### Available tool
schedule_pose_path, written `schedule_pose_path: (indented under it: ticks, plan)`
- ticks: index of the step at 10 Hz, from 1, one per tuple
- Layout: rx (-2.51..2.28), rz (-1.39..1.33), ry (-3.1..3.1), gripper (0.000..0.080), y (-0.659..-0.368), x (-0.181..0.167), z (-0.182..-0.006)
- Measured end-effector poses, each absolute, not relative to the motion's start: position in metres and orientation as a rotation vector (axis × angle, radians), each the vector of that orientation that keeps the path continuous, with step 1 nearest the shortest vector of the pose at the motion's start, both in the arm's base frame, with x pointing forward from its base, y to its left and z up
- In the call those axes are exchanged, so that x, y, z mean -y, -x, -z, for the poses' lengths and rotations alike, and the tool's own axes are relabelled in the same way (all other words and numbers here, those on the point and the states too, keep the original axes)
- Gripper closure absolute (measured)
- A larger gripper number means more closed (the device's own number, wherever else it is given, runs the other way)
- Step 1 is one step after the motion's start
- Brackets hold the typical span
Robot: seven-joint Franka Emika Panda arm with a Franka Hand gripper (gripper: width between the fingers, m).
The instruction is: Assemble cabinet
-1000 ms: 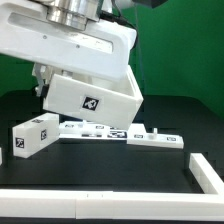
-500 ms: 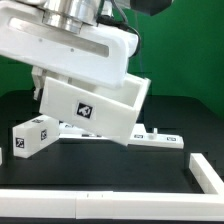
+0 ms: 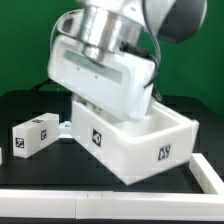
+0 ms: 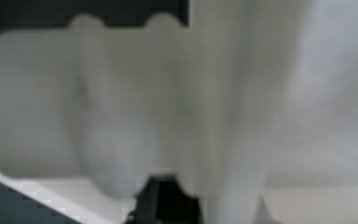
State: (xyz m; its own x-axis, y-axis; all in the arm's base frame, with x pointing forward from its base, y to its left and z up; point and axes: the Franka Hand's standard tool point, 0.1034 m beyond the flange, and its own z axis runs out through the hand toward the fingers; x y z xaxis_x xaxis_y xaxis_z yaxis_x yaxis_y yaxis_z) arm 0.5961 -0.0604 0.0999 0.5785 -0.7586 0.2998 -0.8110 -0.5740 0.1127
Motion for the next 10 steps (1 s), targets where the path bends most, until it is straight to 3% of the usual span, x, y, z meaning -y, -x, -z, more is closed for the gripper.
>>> schedule_pose_path:
  ticks: [3, 6, 10]
  plan:
    - [1.592, -0.343, -2.428, 0.0768, -0.591, 0.059, -0.095]
    - [2.075, -0.3, -2.084, 0.0768, -0.545, 0.039, -0.069]
    - [2.067, -0.307, -2.065, 0.0768, -0.54, 0.03, -0.058]
